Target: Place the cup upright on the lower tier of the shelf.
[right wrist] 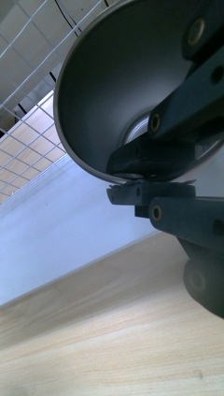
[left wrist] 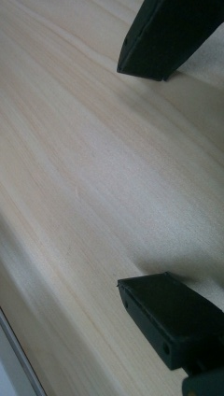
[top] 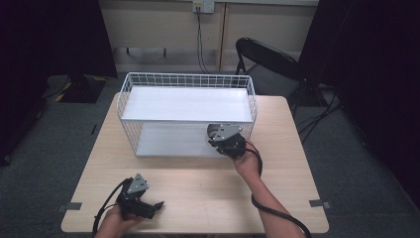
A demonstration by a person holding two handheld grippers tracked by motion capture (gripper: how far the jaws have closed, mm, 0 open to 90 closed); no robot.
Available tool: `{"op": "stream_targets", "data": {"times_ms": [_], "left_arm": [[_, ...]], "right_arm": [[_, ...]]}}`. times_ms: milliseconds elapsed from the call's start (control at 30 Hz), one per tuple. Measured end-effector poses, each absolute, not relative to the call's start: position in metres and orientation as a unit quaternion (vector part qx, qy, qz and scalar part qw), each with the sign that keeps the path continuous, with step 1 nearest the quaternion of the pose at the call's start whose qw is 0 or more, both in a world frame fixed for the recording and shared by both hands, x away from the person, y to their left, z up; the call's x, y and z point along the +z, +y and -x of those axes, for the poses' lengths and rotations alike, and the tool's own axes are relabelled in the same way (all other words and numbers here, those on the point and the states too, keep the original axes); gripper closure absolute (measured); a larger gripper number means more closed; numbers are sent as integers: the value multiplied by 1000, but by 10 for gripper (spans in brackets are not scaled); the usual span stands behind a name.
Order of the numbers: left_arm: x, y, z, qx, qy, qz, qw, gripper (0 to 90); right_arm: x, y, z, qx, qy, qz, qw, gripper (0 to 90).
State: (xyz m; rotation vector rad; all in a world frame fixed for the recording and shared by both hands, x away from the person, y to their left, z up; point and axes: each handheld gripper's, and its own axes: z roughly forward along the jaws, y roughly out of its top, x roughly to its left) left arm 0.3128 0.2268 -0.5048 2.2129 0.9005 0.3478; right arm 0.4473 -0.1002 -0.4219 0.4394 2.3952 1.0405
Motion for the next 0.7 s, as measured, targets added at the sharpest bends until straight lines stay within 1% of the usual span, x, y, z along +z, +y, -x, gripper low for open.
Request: {"op": "stream_targets", "data": {"times_ms": [700], "left_arm": [[-505,227,-313,135,349,-857,356,0]], "right_arm": [[-425,-105,-448,387,873,-167,247,830]]}}
